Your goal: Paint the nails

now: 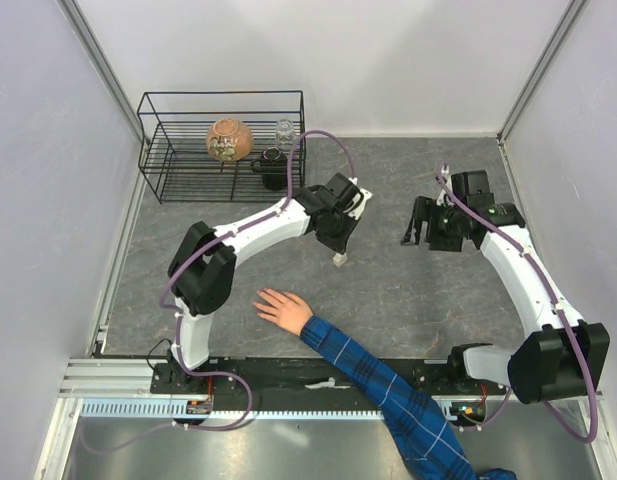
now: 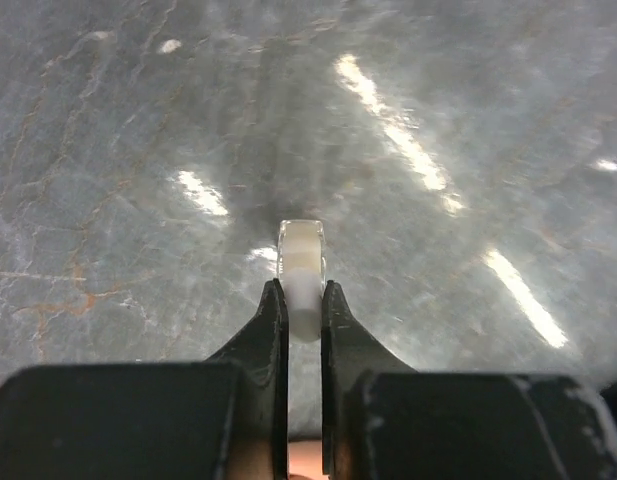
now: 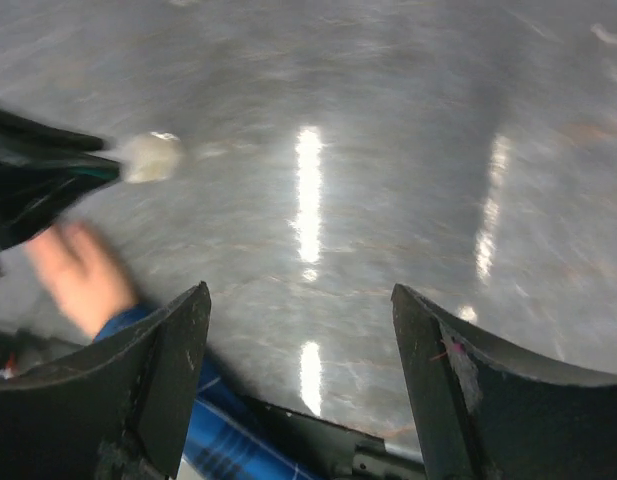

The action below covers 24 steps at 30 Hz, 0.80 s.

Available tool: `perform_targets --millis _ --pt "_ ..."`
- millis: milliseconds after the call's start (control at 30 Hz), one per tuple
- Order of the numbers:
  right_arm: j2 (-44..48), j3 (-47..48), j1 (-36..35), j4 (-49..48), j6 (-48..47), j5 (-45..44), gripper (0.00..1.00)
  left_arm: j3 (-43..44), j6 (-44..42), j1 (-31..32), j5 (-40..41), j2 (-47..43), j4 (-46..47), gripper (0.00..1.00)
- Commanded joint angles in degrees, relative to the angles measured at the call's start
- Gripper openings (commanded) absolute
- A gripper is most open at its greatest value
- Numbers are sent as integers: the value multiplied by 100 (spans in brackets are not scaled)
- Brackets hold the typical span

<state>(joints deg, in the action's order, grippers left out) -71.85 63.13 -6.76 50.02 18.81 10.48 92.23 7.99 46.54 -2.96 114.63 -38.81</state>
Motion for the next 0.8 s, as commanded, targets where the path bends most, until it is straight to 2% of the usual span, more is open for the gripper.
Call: perform_targets --millis 0,33,67,133,167,267,300,467,567,767 --pt "136 -117 -193 -1194 -948 2714 80 358 35 -276 -1800 -879 -592 2" --pt "171 -248 -281 -1423 -1097 3097 80 323 140 -356 -2239 -1037 -654 2" --pt "189 -319 -299 -1851 -1116 3570 80 288 385 -461 -3036 -1291 -654 2" --pt "408 -651 -299 -2537 -933 4719 78 199 510 -480 -3560 -1565 -655 2" --pt "505 -775 -308 -3263 -549 4918 77 165 502 -471 -3928 -1671 -646 2" --pt "769 -1153 -317 -4120 -168 5481 72 155 266 -497 -4343 -1979 -672 2" --pt "778 -1198 -334 -4184 -167 5604 67 190 212 -532 -4423 -1997 -707 2" --pt "708 -1198 -633 -4237 -272 5710 59 410 -147 -568 -4985 -1865 -1164 2" --pt "646 -1145 -695 -4220 -202 5868 52 498 -394 -594 -4873 -1900 -1313 2" --pt "699 -1216 -984 -4132 -70 6001 55 823 -500 -726 -4626 -1822 -1358 2"
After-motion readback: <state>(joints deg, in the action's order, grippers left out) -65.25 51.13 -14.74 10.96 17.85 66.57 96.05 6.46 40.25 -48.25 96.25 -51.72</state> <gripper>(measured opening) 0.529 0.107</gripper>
